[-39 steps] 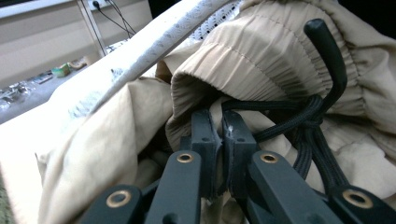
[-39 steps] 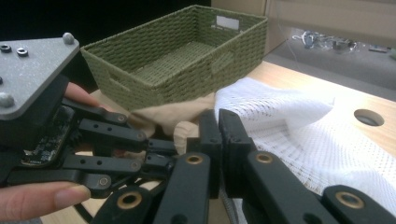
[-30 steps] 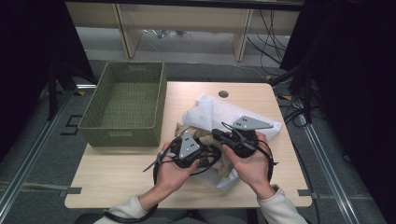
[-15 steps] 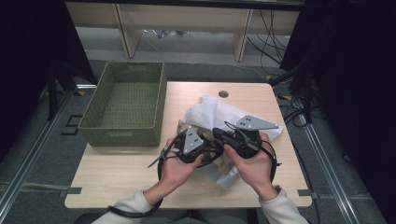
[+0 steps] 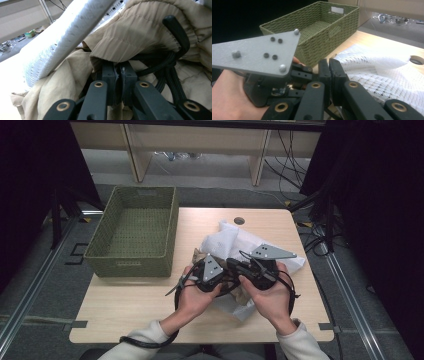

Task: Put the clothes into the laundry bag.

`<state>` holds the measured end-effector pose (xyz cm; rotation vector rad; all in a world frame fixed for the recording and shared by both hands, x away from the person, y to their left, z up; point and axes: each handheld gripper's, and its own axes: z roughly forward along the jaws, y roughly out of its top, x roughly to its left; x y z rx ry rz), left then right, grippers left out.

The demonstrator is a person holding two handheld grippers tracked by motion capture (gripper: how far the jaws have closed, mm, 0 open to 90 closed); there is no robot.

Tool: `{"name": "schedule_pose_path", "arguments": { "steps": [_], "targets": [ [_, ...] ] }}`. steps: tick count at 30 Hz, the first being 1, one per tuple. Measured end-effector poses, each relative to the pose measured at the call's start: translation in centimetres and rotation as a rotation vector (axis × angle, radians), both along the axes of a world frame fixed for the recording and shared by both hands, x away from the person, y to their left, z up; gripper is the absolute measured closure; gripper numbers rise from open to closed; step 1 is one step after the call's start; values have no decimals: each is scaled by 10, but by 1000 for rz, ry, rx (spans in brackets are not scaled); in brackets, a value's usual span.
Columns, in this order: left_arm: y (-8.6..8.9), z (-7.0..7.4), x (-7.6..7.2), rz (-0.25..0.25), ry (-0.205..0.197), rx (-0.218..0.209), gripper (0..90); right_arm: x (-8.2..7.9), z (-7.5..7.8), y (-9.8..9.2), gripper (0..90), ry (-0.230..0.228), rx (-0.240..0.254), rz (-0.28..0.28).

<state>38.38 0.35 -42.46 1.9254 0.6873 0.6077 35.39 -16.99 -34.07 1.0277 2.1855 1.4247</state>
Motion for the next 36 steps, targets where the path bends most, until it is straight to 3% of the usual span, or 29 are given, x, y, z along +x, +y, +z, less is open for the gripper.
{"name": "schedule_pose_path", "arguments": {
  "steps": [15, 16, 18, 19, 20, 22, 28, 29, 31, 32, 34, 36],
  "targets": [
    [-7, -5, 7, -1, 2, -31, 844, 1, 0, -1, 898, -15, 14, 9],
    [-7, -5, 7, 8, 11, -51, 845, 0, 0, -1, 898, -7, 18, 5],
    [-4, -2, 6, 12, -5, -65, 847, 0, 2, -2, 898, -20, 5, 8],
    [-2, -1, 5, 13, -11, -73, 847, -2, 4, -2, 898, -7, 19, 1],
    [-1, 1, 4, 14, -16, -76, 847, -2, 5, -3, 898, -28, 12, 2],
    [2, 6, 0, 19, -31, -89, 848, -3, 6, -2, 898, -27, 26, 9],
    [9, 23, -14, 9, -81, -82, 847, -6, 14, -5, 899, -70, 35, 3],
    [8, 21, -12, 4, -77, -70, 846, -6, 14, -5, 898, -81, 26, -5],
    [3, 15, -7, 6, -66, -54, 846, -7, 13, -4, 898, -56, 33, -1],
    [0, 10, -4, 1, -58, -42, 846, -5, 12, -4, 898, -71, 25, -5],
    [-9, 0, 2, 1, -50, -42, 845, -4, 9, -4, 898, -32, 36, -4],
    [-15, -7, 9, 2, -49, -27, 844, -1, 6, -5, 898, -25, 24, -14]
  ]
}}
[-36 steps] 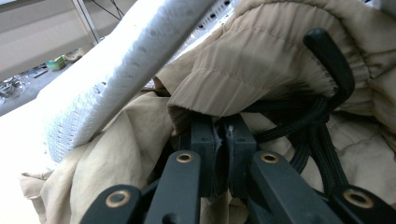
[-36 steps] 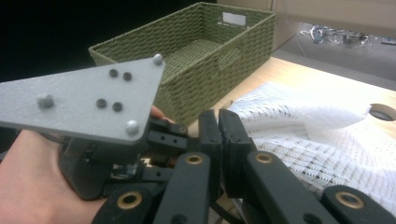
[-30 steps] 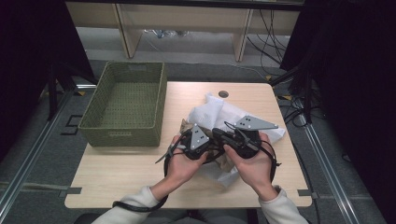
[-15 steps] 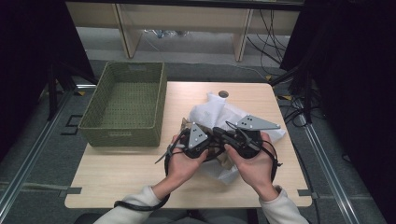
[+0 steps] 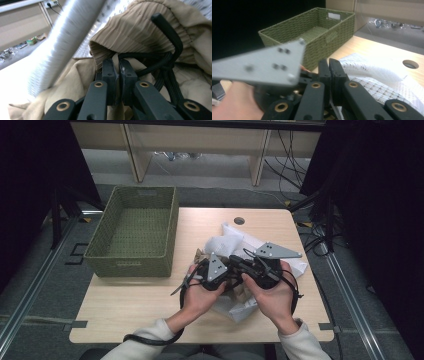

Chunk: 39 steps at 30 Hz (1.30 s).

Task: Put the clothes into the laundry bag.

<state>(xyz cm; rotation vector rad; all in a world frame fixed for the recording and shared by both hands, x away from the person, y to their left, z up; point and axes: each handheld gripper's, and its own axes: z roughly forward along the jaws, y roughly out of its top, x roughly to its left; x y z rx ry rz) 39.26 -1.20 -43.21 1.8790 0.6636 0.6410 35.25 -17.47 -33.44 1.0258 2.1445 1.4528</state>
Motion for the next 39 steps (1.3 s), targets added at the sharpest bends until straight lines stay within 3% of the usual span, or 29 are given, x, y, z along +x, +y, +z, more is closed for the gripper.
{"name": "schedule_pose_path", "arguments": {
  "steps": [2, 7, 8, 9, 10, 12, 13, 14, 17, 24, 27, 28, 29, 31, 33, 39],
  "targets": [
    [-6, -4, 4, 5, -2, -11, 842, 2, -2, -2, 898, 17, 7, -10],
    [-13, -9, 10, -4, -24, -18, 826, 6, -4, -8, 898, -5, 5, -41],
    [-14, -10, 11, -6, -30, -14, 816, 6, -3, -8, 898, 17, 5, -44],
    [-14, -12, 12, -18, -36, -6, 801, 8, -4, -9, 898, -8, -5, -40],
    [-16, -14, 11, -26, -24, -27, 773, 8, -4, -10, 898, 2, -9, -47],
    [-15, -17, 13, -41, -23, -25, 723, 9, -6, -10, 898, -5, -13, -63],
    [-16, -18, 14, -51, -21, -25, 702, 9, -6, -10, 898, 14, -14, -68],
    [-16, -19, 15, -58, -21, -28, 682, 10, -7, -11, 897, -11, -33, -79],
    [-17, -23, 16, -88, -20, -16, 607, 12, -9, -12, 898, -6, -47, -89],
    [-23, -30, 20, -105, -10, -6, 594, 20, -19, -13, 897, 29, -50, -113],
    [-22, -30, 16, -108, -12, 6, 583, 19, -19, -16, 897, 38, -55, -119],
    [-21, -29, 15, -111, -14, 12, 574, 20, -19, -18, 897, 13, -72, -124],
    [-19, -29, 14, -112, -9, 9, 564, 20, -19, -18, 897, 28, -65, -119],
    [-16, -27, 10, -117, -13, 10, 545, 21, -20, -19, 897, 13, -71, -123],
    [-12, -26, 6, -121, -14, 5, 524, 20, -20, -17, 897, 45, -61, -112],
    [6, -17, -10, -157, -36, -4, 447, 20, -21, -17, 896, 36, -59, -128]
  ]
}}
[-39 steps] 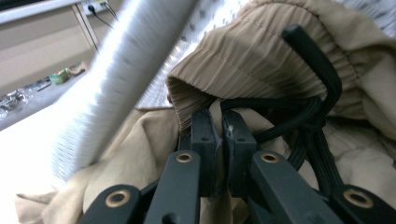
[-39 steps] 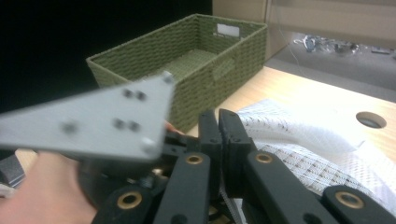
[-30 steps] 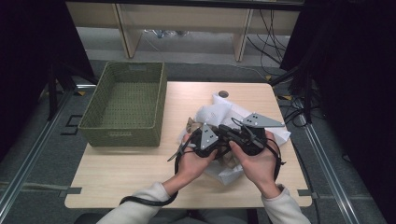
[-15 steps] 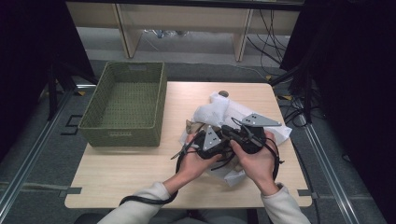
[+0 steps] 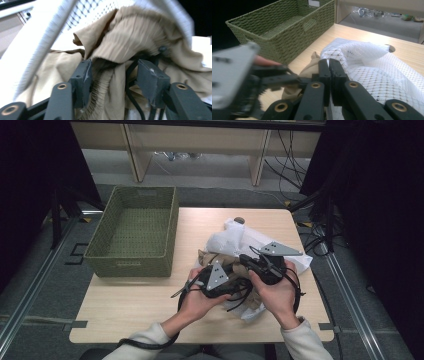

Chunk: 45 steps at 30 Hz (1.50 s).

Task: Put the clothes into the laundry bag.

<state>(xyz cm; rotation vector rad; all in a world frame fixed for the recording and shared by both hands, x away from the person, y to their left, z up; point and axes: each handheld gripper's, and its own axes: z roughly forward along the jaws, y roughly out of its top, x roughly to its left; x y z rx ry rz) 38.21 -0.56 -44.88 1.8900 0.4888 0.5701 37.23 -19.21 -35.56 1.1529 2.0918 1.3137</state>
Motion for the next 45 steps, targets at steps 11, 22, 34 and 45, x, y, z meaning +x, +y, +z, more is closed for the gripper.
{"name": "schedule_pose_path", "arguments": {
  "steps": [11, 22, 34, 45],
  "targets": [
    [33, 2, -6, 52, 1, -3, 391, 0, 0, 1, 897, -1, -17, 19],
    [55, -6, -3, 90, 36, 10, 318, 1, -1, 3, 896, -13, -29, 31],
    [62, -23, 3, 73, 96, 59, 295, 2, -3, 6, 896, 0, -15, 32],
    [51, -38, 12, 74, 141, 119, 308, 2, -4, 8, 897, 18, -20, 32]
  ]
}}
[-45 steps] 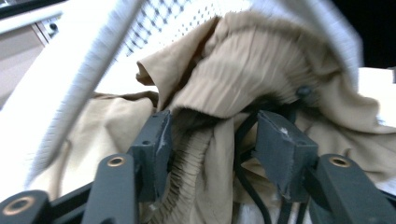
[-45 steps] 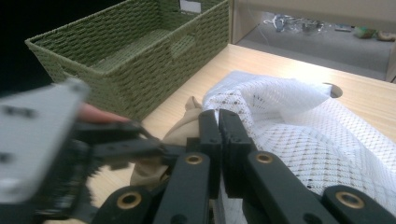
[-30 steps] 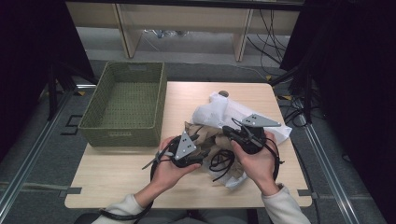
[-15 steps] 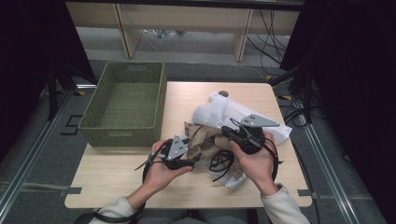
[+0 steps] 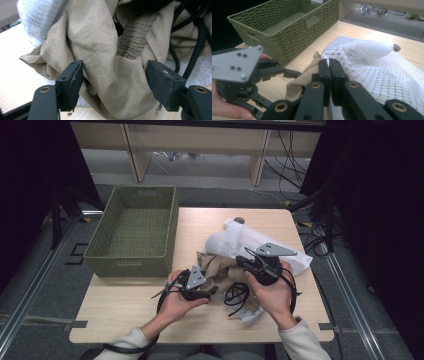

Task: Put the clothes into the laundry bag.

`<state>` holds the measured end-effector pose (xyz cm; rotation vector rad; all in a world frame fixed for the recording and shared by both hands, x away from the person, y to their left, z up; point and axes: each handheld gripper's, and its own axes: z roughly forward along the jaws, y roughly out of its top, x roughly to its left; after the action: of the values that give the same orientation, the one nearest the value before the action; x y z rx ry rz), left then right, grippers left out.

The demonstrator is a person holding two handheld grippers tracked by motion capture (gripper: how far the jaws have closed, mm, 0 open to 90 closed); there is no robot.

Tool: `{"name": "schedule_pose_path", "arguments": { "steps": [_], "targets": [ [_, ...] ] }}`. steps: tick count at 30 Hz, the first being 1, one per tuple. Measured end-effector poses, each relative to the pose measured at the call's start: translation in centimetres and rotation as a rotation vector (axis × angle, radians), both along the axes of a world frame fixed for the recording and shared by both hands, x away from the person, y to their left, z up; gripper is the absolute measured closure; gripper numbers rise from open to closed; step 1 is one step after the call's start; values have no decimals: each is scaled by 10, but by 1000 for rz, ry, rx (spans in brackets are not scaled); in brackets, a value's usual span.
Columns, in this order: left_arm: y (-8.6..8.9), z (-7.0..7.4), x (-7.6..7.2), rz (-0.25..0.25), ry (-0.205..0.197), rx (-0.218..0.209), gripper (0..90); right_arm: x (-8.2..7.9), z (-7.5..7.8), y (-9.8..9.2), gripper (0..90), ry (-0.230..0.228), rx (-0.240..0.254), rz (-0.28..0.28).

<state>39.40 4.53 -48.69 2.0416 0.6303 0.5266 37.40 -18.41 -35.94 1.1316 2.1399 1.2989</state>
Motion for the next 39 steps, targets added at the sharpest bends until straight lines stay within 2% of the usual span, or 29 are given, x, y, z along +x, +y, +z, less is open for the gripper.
{"name": "schedule_pose_path", "arguments": {
  "steps": [1, 2, 3, 4, 6, 7, 9, 11, 12, 13, 14, 15, 16, 17, 19, 20, 24, 26, 27, 30, 31, 32, 33, 34, 36, 38, 39],
  "targets": [
    [0, -1, 1, -17, -13, 42, 310, 0, 0, -1, 897, -7, -10, 1],
    [-3, -4, 0, -11, -6, 24, 312, 0, 0, -1, 897, -15, -18, 0],
    [-3, -6, 1, -19, -5, 55, 310, 0, 0, 0, 896, -2, -5, 1],
    [-3, -7, 0, -29, -6, 69, 306, 1, -1, -1, 897, -15, -16, 6],
    [-4, -10, -1, -35, 7, 71, 291, 2, -2, 0, 896, -27, -12, 6],
    [-4, -10, -2, -43, 20, 63, 277, 1, -2, 1, 896, -16, -5, 0],
    [-2, -9, -3, -58, 36, 73, 242, 1, -1, 0, 896, -15, -8, -3],
    [1, -9, -4, -64, 30, 84, 226, 1, -1, 0, 896, -10, -14, 2],
    [1, -10, -4, -66, 39, 82, 219, 2, -2, 0, 897, -28, -16, 11],
    [1, -12, -4, -61, 39, 99, 215, 1, -1, 0, 896, -10, -15, 3],
    [2, -13, -3, -59, 50, 115, 221, 0, -1, 1, 896, 2, -13, 5],
    [1, -17, -2, -52, 53, 126, 239, 1, -1, 1, 897, -15, -13, 3],
    [1, -18, -1, -45, 52, 148, 271, 0, -1, 1, 896, -9, -13, 1],
    [0, -20, -1, -37, 55, 146, 306, 1, -2, 2, 897, -10, -4, 6],
    [0, -21, 1, -26, 57, 180, 411, 1, -2, 2, 897, -11, -6, 7],
    [0, -22, 2, -11, 44, 175, 480, 1, -2, 1, 897, -13, -24, 2],
    [-1, -21, 5, 4, 72, 117, 742, 2, -4, 4, 897, -13, -32, 13],
    [-1, -18, 5, -6, 75, 117, 849, 1, -5, 7, 897, -21, -34, 21],
    [-3, -16, 4, 0, 90, 81, 869, 1, -4, 7, 897, -18, -41, 25],
    [-5, -11, 1, -4, 97, 28, 886, 0, -5, 11, 897, -13, -23, 25],
    [-6, -8, -1, -12, 96, 15, 887, 1, -4, 12, 897, -24, -26, 52],
    [-8, -6, -4, -11, 97, -33, 888, 0, -3, 12, 897, -26, -30, 44],
    [-7, -2, -6, -19, 93, -27, 889, -1, -3, 13, 897, -28, -17, 50],
    [-9, 1, -9, -18, 95, -81, 890, -1, -1, 13, 897, -43, -38, 49],
    [-10, 11, -16, -22, 78, -108, 891, -4, 0, 15, 897, -29, -16, 52],
    [-12, 22, -22, -35, 59, -134, 892, -5, 2, 15, 897, -60, -27, 60],
    [-13, 26, -24, -38, 45, -149, 892, -6, 4, 15, 898, -53, -26, 63]
  ]
}}
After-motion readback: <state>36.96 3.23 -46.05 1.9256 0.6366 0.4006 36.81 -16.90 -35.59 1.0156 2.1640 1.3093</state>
